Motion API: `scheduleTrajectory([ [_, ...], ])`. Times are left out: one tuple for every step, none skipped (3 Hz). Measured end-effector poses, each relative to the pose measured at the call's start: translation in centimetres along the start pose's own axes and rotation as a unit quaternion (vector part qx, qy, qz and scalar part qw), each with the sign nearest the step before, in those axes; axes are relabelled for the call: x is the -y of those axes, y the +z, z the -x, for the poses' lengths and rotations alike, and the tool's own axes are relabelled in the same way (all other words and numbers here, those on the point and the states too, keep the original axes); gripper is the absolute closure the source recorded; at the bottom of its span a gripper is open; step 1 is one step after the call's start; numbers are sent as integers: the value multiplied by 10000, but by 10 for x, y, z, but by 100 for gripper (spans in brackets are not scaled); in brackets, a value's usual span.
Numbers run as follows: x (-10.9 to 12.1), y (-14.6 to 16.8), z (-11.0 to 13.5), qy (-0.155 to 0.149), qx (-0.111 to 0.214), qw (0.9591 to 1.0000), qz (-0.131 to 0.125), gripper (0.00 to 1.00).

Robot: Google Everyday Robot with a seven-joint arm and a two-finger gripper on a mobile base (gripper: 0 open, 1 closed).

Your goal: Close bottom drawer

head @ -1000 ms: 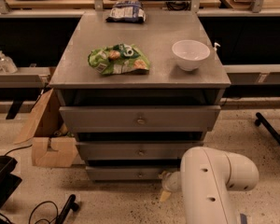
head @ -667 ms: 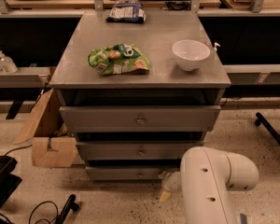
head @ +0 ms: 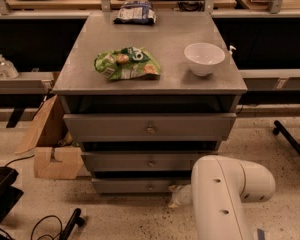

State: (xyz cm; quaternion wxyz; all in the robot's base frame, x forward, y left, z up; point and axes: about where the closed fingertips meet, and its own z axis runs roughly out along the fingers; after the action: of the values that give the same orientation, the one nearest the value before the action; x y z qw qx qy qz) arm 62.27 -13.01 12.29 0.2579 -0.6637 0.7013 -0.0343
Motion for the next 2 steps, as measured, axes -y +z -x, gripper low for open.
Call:
scheduleTrajectory([
  [-14, -12, 12, -465, -53, 9989, 71, 63],
  [10, -55, 37, -1154, -314, 9926, -223, 94],
])
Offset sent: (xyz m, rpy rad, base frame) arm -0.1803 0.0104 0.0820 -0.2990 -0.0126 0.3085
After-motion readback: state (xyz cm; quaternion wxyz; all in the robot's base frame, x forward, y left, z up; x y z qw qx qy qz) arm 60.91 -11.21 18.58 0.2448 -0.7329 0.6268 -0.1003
